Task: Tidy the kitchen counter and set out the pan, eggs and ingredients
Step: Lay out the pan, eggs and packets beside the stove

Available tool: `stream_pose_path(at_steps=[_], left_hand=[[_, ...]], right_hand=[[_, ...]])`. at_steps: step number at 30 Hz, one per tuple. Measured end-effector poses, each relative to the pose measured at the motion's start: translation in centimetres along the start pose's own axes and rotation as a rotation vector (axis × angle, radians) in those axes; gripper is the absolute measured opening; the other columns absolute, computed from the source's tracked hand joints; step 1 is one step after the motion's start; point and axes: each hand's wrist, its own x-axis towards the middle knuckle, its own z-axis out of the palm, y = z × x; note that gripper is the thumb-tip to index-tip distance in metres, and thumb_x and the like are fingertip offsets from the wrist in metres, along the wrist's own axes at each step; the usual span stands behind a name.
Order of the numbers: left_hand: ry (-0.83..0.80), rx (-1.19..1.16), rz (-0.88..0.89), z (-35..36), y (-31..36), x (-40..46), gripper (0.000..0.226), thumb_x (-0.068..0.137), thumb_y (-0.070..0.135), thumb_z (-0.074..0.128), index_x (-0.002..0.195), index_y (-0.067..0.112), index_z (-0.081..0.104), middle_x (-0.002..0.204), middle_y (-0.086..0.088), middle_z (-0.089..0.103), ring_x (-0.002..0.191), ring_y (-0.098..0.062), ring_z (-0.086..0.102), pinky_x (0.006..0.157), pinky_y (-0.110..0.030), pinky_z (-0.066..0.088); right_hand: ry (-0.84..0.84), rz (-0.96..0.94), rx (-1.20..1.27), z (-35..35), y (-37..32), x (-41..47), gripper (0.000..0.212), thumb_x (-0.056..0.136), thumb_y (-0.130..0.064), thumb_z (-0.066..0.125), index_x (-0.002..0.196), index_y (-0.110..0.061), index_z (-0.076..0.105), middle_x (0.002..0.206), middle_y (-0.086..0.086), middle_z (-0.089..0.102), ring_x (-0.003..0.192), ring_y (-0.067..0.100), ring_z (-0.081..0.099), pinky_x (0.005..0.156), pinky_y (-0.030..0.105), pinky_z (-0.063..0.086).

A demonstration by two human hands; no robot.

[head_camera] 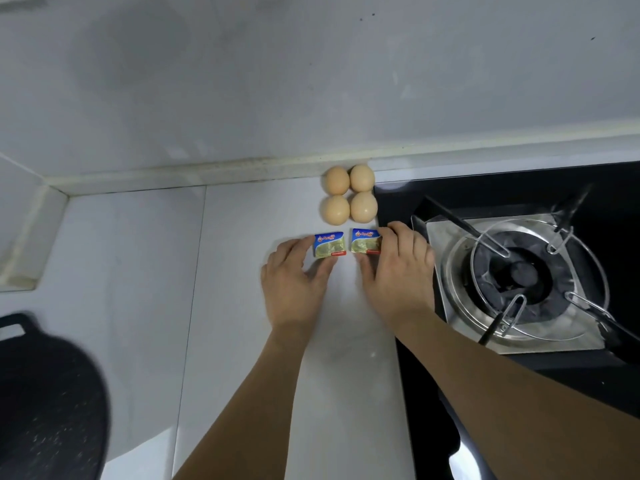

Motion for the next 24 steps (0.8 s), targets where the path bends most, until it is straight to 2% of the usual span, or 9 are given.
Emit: stream_pose_path(at_steps=[3, 6, 12, 17, 24], left_hand=[[0.007, 0.053, -0.008, 0.17, -0.03, 0.04, 0.047, 0.078, 0.055, 0.065, 0.113, 0.024, 0.068, 0.110, 0.005, 0.063, 0.091, -0.022, 0.060, 0.082, -0.044, 0.050], [0.032, 0.069, -0.018, 0.25, 0.08, -0.09, 0.050, 0.077, 0.052, 0.070, 0.115, 0.019, 0.067, 0.116, 0.002, 0.062, 0.098, -0.021, 0.055, 0.088, -0.035, 0.046], [0.048, 0.146, 0.025, 0.50, -0.15, -0.17, 0.041, 0.078, 0.055, 0.068, 0.105, 0.024, 0.071, 0.114, 0.006, 0.060, 0.099, -0.020, 0.049, 0.082, -0.032, 0.046], [0.055, 0.187, 0.056, 0.68, -0.29, -0.19, 0.048, 0.080, 0.061, 0.055, 0.105, 0.024, 0.071, 0.113, 0.007, 0.061, 0.098, -0.019, 0.048, 0.079, -0.031, 0.046], [0.059, 0.239, 0.057, 1.00, -0.44, -0.20, 0.041, 0.082, 0.055, 0.060, 0.105, 0.022, 0.072, 0.114, 0.006, 0.062, 0.100, -0.020, 0.050, 0.078, -0.035, 0.049]], right_hand=[[-0.015, 0.006, 0.003, -0.06, 0.01, 0.06, 0.046, 0.081, -0.033, 0.054, 0.119, -0.008, 0.054, 0.126, 0.009, 0.051, 0.110, 0.029, 0.048, 0.094, 0.037, 0.026], [-0.010, 0.024, 0.036, -0.12, -0.05, 0.18, 0.047, 0.074, -0.026, 0.056, 0.118, -0.009, 0.053, 0.125, 0.009, 0.051, 0.110, 0.028, 0.047, 0.095, 0.037, 0.026], [0.030, 0.046, 0.032, -0.06, -0.04, 0.23, 0.041, 0.076, -0.023, 0.043, 0.111, -0.008, 0.057, 0.120, 0.010, 0.054, 0.106, 0.031, 0.051, 0.092, 0.037, 0.027], [0.021, 0.056, 0.031, 0.18, 0.05, 0.34, 0.033, 0.080, -0.016, 0.051, 0.112, -0.010, 0.057, 0.121, 0.009, 0.054, 0.106, 0.030, 0.051, 0.091, 0.035, 0.026], [0.003, 0.032, 0.029, 0.21, 0.10, 0.39, 0.039, 0.081, -0.030, 0.059, 0.114, -0.010, 0.056, 0.123, 0.009, 0.053, 0.110, 0.028, 0.048, 0.092, 0.039, 0.030]])
